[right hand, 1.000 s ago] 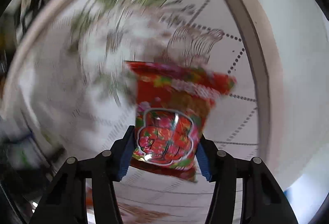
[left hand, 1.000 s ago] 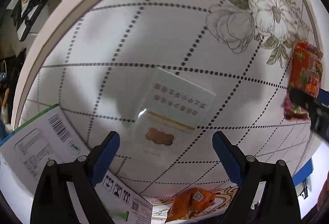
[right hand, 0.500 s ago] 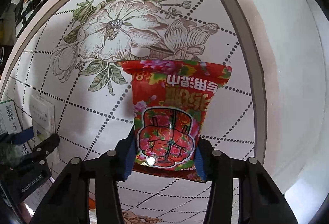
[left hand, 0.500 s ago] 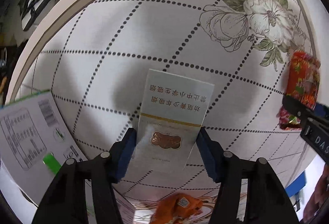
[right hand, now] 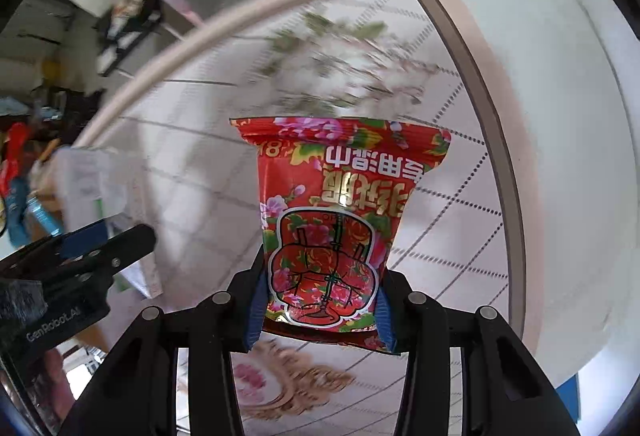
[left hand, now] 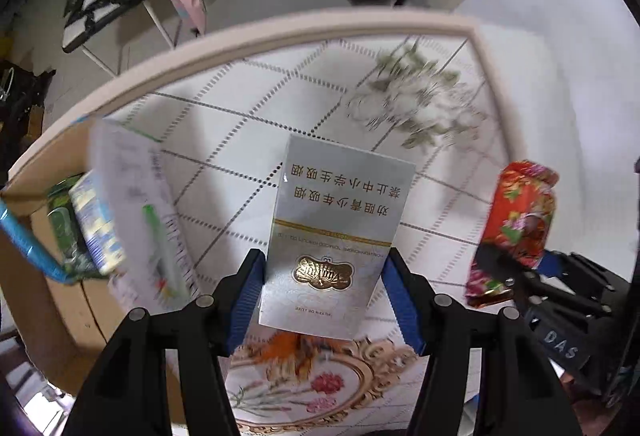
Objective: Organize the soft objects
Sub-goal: 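Carry both items into the box and release them beside the cloth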
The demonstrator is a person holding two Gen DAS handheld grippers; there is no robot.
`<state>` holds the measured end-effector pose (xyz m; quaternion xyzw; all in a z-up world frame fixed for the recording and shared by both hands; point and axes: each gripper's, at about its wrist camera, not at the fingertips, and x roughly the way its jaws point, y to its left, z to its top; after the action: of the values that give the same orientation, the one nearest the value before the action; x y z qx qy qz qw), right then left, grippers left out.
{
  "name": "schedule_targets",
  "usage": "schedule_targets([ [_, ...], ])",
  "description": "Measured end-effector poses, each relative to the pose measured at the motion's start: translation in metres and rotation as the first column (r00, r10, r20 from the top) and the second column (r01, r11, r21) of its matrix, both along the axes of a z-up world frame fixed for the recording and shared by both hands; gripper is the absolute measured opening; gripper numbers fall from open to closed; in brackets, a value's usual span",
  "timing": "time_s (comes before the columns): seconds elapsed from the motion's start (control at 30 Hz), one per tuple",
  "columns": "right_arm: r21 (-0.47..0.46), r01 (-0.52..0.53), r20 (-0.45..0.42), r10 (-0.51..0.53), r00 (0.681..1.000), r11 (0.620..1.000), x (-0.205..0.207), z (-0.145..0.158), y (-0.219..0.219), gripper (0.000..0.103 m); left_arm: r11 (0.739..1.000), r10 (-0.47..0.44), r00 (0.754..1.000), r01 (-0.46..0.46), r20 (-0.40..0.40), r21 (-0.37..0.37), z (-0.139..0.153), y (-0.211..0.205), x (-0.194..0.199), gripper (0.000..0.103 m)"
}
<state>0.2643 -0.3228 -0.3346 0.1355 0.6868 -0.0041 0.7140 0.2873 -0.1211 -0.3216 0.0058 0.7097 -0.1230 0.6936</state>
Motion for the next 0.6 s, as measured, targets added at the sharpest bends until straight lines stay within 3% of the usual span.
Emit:
schedule_targets([
  [0.07,0.011,-0.036,0.047,0.035,0.998,0.999,-0.011,0.028,0.018,0.047,0.999,0.024,0.999,-0.022,0.043,-0.035,0.034,0.017,0.001,0.057],
  [0.27,0.061,-0.16,0.151,0.15,0.977,0.985,-0.038,0.1,0.088,0.046,0.99,0.104,0.988,-0.091,0.118,-0.106,0.099,0.076,-0.015,0.057],
  [0.4,0.104,-0.259,0.186,0.237,0.954,0.96,-0.051,0.138,0.159,0.047,0.984,0.158,0.978,-0.143,0.138,-0.109,0.118,0.131,-0.032,0.057],
  [0.6,0.116,-0.376,0.184,0.352,0.918,0.919,-0.059,0.142,0.268,0.047,0.965,0.26,0.955,-0.252,0.14,-0.074,0.12,0.223,-0.05,0.058],
])
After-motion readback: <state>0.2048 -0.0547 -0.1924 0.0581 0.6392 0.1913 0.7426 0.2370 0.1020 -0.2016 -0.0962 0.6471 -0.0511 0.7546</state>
